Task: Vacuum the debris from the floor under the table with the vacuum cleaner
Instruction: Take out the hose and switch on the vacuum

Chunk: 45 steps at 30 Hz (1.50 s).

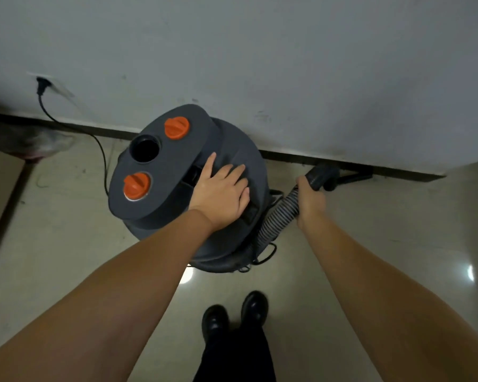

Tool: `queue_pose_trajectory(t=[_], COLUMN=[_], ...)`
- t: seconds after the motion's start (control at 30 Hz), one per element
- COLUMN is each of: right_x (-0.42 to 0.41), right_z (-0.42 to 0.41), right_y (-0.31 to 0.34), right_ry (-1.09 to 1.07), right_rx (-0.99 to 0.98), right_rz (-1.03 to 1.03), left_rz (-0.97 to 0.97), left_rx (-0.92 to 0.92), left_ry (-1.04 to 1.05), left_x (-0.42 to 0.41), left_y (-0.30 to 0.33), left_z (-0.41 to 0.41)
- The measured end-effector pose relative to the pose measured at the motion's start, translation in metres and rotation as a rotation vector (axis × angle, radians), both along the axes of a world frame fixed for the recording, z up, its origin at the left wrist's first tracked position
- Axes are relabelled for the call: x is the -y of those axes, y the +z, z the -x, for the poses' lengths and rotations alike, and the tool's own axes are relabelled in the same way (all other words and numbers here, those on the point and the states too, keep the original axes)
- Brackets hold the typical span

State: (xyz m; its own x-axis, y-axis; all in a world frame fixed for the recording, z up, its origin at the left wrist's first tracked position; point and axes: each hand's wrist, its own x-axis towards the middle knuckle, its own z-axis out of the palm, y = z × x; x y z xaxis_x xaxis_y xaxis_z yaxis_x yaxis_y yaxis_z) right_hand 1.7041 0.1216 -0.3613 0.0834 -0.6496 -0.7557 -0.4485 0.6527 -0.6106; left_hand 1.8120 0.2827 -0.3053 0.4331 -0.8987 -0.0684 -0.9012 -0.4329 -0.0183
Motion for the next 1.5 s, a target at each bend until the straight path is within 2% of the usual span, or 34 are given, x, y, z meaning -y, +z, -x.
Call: queue_pose_trajectory(t=[0.17,0.27,0.33,0.4,0.53,0.6,0.63,0.77,0.9,1.03,1.13,1.23,1.3,1.37,1.5], right_x=[-0.033,-0.055,-0.069,-0.082,-0.121,-0.145,-0.154,-0.144,-0.084,-0.058,-0.056,-0.049,-0.044,-0.037,-0.016], right_z=[0.045,0.080,0.097,0.111,0.124,0.129,0.133,0.143,0.108,0.039,-0.004,-0.025,-0.026,-0.016,0.035], right_y=[0.043,0.082,0.112,0.140,0.197,0.223,0.234,0.254,0.280,0.324,0.344,0.352,0.361,0.370,0.375], right_ry=[0.065,0.138,0.209,0.284,0.455,0.561,0.607,0.815,0.433,0.279,0.197,0.137,0.195,0.360,0.876], right_rx=[-0.056,-0.050,-0.056,-0.042,0.000,0.035,0.058,0.123,0.273,0.572,0.665,0.701,0.692,0.685,0.524], right_rz=[0.134,0.188,0.255,0.337,0.456,0.450,0.438,0.379,0.046,-0.288,-0.416,-0.492,-0.508,-0.481,-0.109], left_rz=[-0.219,-0.335,-0.260,-0.058,0.188,0.288,0.335,0.464,0.607,0.640,0.724,0.678,0.623,0.576,0.698], left_rx=[-0.113,-0.267,-0.441,-0.772,-1.737,-2.031,-2.085,-1.955,-1.949,-1.843,-1.812,-1.757,-1.769,-1.776,-1.844], left_ry=[0.022,0.036,0.090,0.242,0.746,0.962,0.984,0.809,0.631,0.540,0.504,0.455,0.466,0.515,0.726], left_x=[0.002,0.003,0.006,0.013,0.044,0.053,0.053,0.019,-0.031,-0.063,-0.073,-0.075,-0.071,-0.061,-0.027], left_y=[0.019,0.034,0.054,0.083,0.142,0.169,0.181,0.221,0.252,0.271,0.284,0.295,0.302,0.305,0.299], left_z=[0.000,-0.001,0.012,0.039,0.092,0.097,0.096,0.088,0.081,0.096,0.109,0.124,0.133,0.139,0.141])
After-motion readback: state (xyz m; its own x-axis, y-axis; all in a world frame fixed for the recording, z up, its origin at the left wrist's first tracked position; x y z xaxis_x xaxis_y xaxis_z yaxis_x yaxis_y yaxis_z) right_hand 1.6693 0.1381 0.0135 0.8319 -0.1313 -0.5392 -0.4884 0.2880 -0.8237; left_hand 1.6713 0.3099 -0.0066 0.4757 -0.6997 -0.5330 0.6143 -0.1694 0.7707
